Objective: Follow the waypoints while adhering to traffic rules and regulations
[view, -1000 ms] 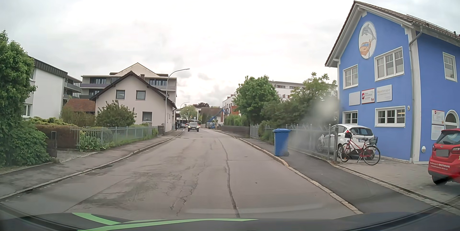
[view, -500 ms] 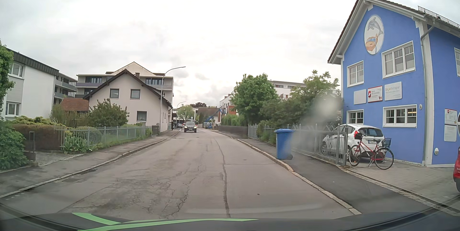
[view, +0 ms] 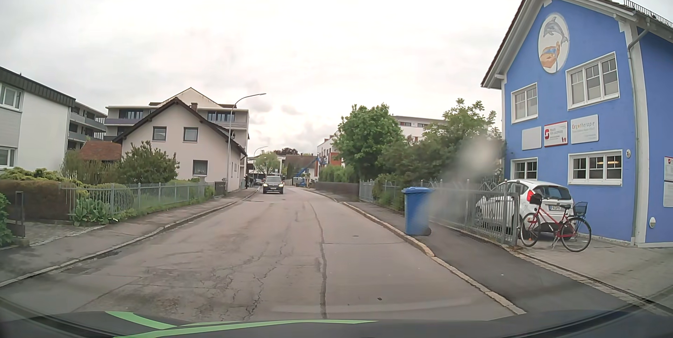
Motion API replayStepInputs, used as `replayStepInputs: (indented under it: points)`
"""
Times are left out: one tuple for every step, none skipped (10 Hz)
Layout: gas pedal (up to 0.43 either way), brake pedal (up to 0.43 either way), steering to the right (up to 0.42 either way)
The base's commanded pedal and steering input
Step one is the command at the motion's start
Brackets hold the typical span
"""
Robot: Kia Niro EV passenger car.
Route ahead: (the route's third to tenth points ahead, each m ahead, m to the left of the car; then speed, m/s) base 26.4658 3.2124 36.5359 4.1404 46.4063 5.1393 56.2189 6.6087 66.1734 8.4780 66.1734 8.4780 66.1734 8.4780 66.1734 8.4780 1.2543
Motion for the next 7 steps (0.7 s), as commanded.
replayStepInputs:
  points:
    - [0.000, 0.232, 0.025]
    - [0.000, 0.232, 0.020]
    - [0.000, 0.226, 0.020]
    - [0.000, 0.213, 0.020]
    - [0.000, 0.171, 0.014]
    - [0.000, 0.134, 0.007]
    - [0.000, 0.104, 0.005]
